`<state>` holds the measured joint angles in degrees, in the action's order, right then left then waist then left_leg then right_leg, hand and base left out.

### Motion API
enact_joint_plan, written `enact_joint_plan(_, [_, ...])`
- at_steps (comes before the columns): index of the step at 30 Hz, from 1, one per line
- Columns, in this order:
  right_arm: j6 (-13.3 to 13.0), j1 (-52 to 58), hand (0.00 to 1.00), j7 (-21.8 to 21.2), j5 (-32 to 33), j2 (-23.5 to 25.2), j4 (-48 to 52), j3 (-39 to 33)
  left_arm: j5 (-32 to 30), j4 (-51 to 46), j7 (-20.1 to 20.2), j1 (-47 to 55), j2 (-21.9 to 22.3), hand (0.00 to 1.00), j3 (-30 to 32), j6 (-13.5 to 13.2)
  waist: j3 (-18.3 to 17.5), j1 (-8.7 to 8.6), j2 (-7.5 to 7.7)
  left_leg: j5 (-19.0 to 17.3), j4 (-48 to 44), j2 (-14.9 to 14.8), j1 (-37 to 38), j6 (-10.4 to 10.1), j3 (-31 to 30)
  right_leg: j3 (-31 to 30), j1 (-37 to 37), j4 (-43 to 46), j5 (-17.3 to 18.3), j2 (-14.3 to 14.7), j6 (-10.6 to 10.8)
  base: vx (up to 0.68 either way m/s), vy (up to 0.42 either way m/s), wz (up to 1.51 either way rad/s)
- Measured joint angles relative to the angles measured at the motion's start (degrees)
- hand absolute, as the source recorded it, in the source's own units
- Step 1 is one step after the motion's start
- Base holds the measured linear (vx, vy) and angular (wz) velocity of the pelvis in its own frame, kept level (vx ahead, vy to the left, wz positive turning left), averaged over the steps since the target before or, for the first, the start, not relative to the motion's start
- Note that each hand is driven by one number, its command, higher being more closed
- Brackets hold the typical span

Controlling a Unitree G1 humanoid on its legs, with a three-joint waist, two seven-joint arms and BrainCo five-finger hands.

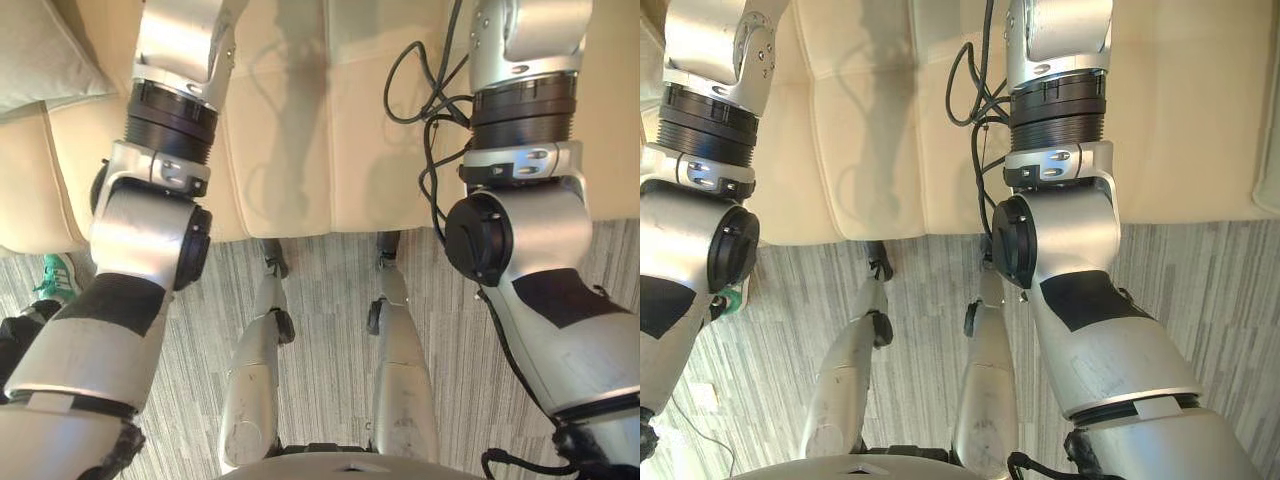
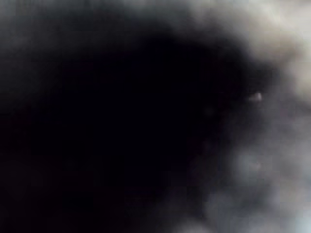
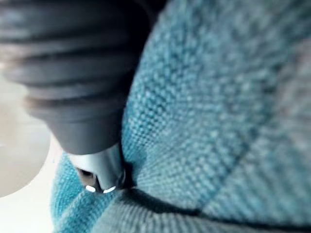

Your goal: Pick up cushions and gather them together orderly.

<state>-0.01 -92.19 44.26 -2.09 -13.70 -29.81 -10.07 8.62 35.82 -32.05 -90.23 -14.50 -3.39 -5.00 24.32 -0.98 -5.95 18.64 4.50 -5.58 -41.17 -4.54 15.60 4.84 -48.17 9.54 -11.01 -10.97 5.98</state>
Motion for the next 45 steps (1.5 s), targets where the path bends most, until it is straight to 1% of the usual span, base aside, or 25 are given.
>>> enact_joint_plan(4, [-0.03, -0.76, 0.0, -1.27, 3.88, -0.51, 0.18, -0.07, 0.05, -0.39, -0.26, -0.14, -0.04, 0.0, 1.59, 1.47, 0.01, 0.21, 0.02, 0.65, 0.0, -0.48, -4.35, -0.02, 0.03, 1.35, -4.39, 2.29, 0.42, -0.16, -0.34, -0.02, 0.048, 0.16])
enact_joint_plan(7, [-0.06, -0.42, 0.0, -1.92, 6.4, -1.05, 0.18, -0.21, 0.08, -0.39, -0.06, -0.11, 0.03, 0.0, 1.66, 1.96, 0.02, -0.06, 0.02, 1.6, 0.0, -0.49, -5.75, -0.28, 0.04, 2.11, -5.76, 3.6, 0.73, -0.77, -0.46, -0.03, 0.076, 0.14])
enact_joint_plan(9, [-0.05, 0.27, 0.0, -2.98, 6.43, -1.64, 0.23, -0.19, 0.07, -0.39, 0.05, 0.18, 0.06, 0.0, 1.88, 2.3, 0.03, 0.1, 0.05, 1.5, 0.01, -0.51, -5.95, -0.37, 0.12, 2.16, -6.31, 4.58, 1.13, -0.86, -0.47, -0.04, 0.057, 0.09])
enact_joint_plan(10, [-0.04, 1.42, 0.0, -3.79, 6.43, -1.7, 0.93, -0.18, 0.07, -0.4, 0.16, 0.81, 0.27, 0.0, 2.48, 2.35, 0.03, 0.07, 0.05, 0.99, 0.03, -0.53, -5.98, -0.86, 0.18, 2.18, -6.62, 5.31, 1.5, -0.88, -0.55, -0.05, 0.029, 0.03])
enact_joint_plan(11, [-0.01, 4.34, 0.0, -5.05, 6.36, -1.62, 3.76, -0.09, 0.05, -0.97, 0.55, 2.47, 0.88, 0.0, 3.41, 2.35, 0.03, 0.09, 0.05, 0.01, 0.03, -0.7, -6.06, -1.43, 0.38, 2.19, -6.99, 5.84, 1.97, -0.93, -0.84, -0.05, 0.018, 0.02])
enact_joint_plan(14, [0.19, 9.93, 0.0, -6.95, 6.34, -1.42, 6.93, 0.02, 0.05, -1.78, 1.81, 7.07, 1.99, 0.0, 4.82, 2.32, 0.05, 0.22, 0.08, -0.81, 0.04, -1.36, -7.0, -1.5, 1.94, 2.22, -8.02, 5.55, 1.79, -0.75, -1.03, -0.05, -0.017, -0.03])
enact_joint_plan(17, [0.45, 14.08, 0.0, -8.35, 6.36, -0.37, 7.06, 0.03, 0.17, -2.38, 2.62, 12.23, 3.44, 0.0, 6.25, 2.33, 0.07, -0.13, 0.11, -0.47, 0.02, -1.62, -8.31, -1.63, 3.1, 2.2, -9.39, 5.08, 1.36, -0.62, -1.19, -0.03, -0.024, -0.05])
enact_joint_plan(18, [0.62, 15.91, 0.0, -8.88, 6.4, 0.09, 7.53, -0.07, 0.24, -2.51, 3.02, 14.31, 4.33, 0.0, 7.1, 2.34, 0.08, -0.11, 0.12, 0.28, 0.01, -1.7, -8.74, -1.12, 3.27, 2.08, -9.94, 5.27, 1.03, -0.56, -0.76, -0.01, -0.021, -0.08])
enact_joint_plan(19, [1.0, 17.73, 0.0, -9.23, 6.43, 1.08, 8.16, -0.19, 0.38, -2.51, 3.81, 16.09, 5.04, 0.0, 7.87, 2.47, 0.25, -0.21, 0.39, 1.09, 0.0, -1.77, -8.91, -0.15, 3.35, 2.06, -10.16, 5.28, 0.97, -0.46, -0.73, 0.01, -0.029, -0.1])
enact_joint_plan(20, [1.48, 19.59, 0.0, -9.33, 6.46, 2.44, 8.46, -0.26, 1.1, -2.51, 4.2, 18.02, 5.41, 0.0, 7.99, 2.63, 0.54, -0.46, 0.74, 1.34, 0.01, -1.97, -8.9, 0.17, 3.48, 2.02, -10.16, 5.31, 1.1, -0.23, -0.82, 0.02, -0.022, -0.06])
enact_joint_plan(23, [1.59, 22.77, 0.0, -10.54, 6.83, 3.96, 11.2, -0.27, 1.49, -3.23, 5.01, 20.81, 5.85, 0.0, 7.98, 2.64, 0.69, -0.44, 0.99, 1.27, 0.0, -2.32, -8.76, 0.09, 3.61, 2.01, -10.15, 5.75, 1.63, 0.07, -1.04, 0.01, -0.008, -0.01])
enact_joint_plan(24, [1.58, 23.72, 0.0, -11.34, 6.89, 4.21, 13.14, -0.19, 2.51, -4.63, 5.1, 22.32, 5.73, 0.0, 8.1, 2.61, 0.72, -0.39, 1.03, 1.26, 0.0, -2.54, -8.54, 0.08, 4.05, 1.87, -10.15, 5.95, 1.82, 0.22, -1.08, 0.02, -0.02, -0.05])
enact_joint_plan(26, [1.43, 24.07, 0.0, -11.97, 6.89, 4.09, 13.66, -0.17, 2.56, -6.12, 5.7, 23.88, 5.3, 0.0, 8.43, 2.48, 0.9, -0.48, 1.32, 1.23, 0.01, -2.68, -8.01, 0.06, 4.73, 1.7, -10.12, 6.37, 2.08, 0.31, -1.21, 0.01, -0.028, -0.09])
enact_joint_plan(27, [1.42, 24.38, 0.0, -12.8, 7.01, 4.01, 13.67, -0.18, 2.8, -6.45, 6.3, 24.73, 4.89, 0.0, 8.42, 2.22, 1.14, -0.46, 1.72, 0.86, 0.01, -2.73, -7.46, -0.39, 5.07, 1.24, -10.12, 6.89, 2.37, 0.39, -1.35, 0.0, -0.037, -0.12])
enact_joint_plan(29, [1.36, 25.24, 0.0, -13.75, 7.32, 4.0, 13.83, -0.09, 3.96, -6.73, 6.76, 26.02, 4.06, 0.0, 8.34, 2.08, 1.26, -0.55, 1.92, 0.28, 0.02, -2.98, -6.97, -0.88, 5.29, 0.8, -10.02, 7.28, 2.67, 0.69, -1.53, -0.01, -0.045, -0.12])
enact_joint_plan(30, [1.36, 26.39, 0.0, -14.29, 7.48, 3.98, 15.01, -0.08, 4.83, -7.21, 7.02, 26.88, 3.69, 0.0, 8.39, 2.08, 1.33, -0.38, 2.05, -0.1, 0.02, -3.22, -6.7, -0.37, 5.63, 0.62, -9.99, 7.3, 2.81, 1.02, -1.67, -0.02, -0.063, -0.15])
enact_joint_plan(31, [0.75, 28.11, 0.0, -15.46, 7.77, 3.92, 17.08, -0.03, 5.26, -7.9, 7.44, 27.89, 3.17, 0.0, 8.73, 1.97, 1.35, -0.46, 2.08, -0.12, 0.03, -3.5, -6.67, -0.35, 5.75, 0.6, -10.01, 7.24, 2.85, 1.29, -1.7, -0.03, -0.066, -0.13])
enact_joint_plan(33, [0.14, 29.0, 0.0, -15.83, 8.3, 3.53, 17.93, 0.24, 5.79, -7.96, 7.65, 28.35, 2.88, 0.0, 9.16, 1.93, 1.35, -0.56, 2.09, -0.12, 0.02, -3.61, -6.65, -0.35, 5.77, 0.62, -9.99, 7.22, 2.85, 1.39, -1.71, -0.02, -0.048, -0.04])
enact_joint_plan(35, [0.06, 29.47, 0.0, -17.49, 8.67, 2.01, 17.87, 0.33, 7.08, -7.96, 8.69, 29.01, 1.75, 0.0, 9.58, 1.9, 1.43, -0.87, 2.22, -0.09, 0.02, -3.66, -6.39, -0.32, 5.84, 0.67, -9.81, 7.22, 2.82, 1.42, -1.72, -0.03, -0.049, -0.03])
enact_joint_plan(36, [0.06, 29.83, 0.0, -18.27, 8.97, 0.96, 17.84, 0.35, 7.37, -7.96, 9.09, 29.06, 1.22, 0.0, 9.58, 1.83, 1.73, -0.78, 2.72, -0.01, 0.01, -3.66, -5.84, -0.21, 6.21, 0.53, -9.5, 7.25, 2.78, 1.45, -1.74, -0.03, -0.065, -0.05])
enact_joint_plan(37, [0.06, 30.76, 0.0, -19.38, 8.99, 0.09, 17.77, 0.42, 8.31, -7.96, 9.77, 29.3, 0.58, 0.0, 9.56, 1.79, 1.8, -0.72, 2.84, 0.25, 0.01, -3.77, -5.15, 0.11, 6.17, 0.66, -8.65, 7.21, 2.79, 1.52, -1.75, -0.03, -0.061, -0.04])
enact_joint_plan(39, [0.06, 31.6, 0.0, -20.24, 9.0, -0.47, 17.7, 0.45, 9.06, -8.01, 10.32, 29.49, 0.2, 0.0, 9.46, 1.7, 1.83, -0.72, 2.9, 0.25, 0.0, -3.88, -4.4, 0.11, 6.14, 0.74, -7.79, 6.98, 2.8, 1.62, -1.75, -0.02, -0.056, -0.01])
enact_joint_plan(43, [-0.04, 33.71, 0.0, -21.77, 9.0, -0.89, 18.1, 1.06, 9.39, -12.62, 11.21, 32.93, -2.55, 0.0, 9.51, 0.56, 1.86, -0.6, 2.95, -0.12, 0.0, -4.16, -2.07, 0.43, 6.25, 0.73, -5.46, 6.71, 3.16, 1.95, -1.8, -0.02, -0.08, -0.05])
enact_joint_plan(45, [-0.06, 37.5, 0.0, -22.56, 9.04, -2.47, 20.99, 1.29, 11.28, -17.22, 11.24, 35.83, -3.88, 0.0, 9.65, -0.89, 1.86, -0.02, 2.96, -0.69, 0.0, -4.4, -0.9, 0.62, 6.22, 0.91, -4.18, 6.72, 3.49, 2.19, -1.94, -0.03, -0.091, -0.02])
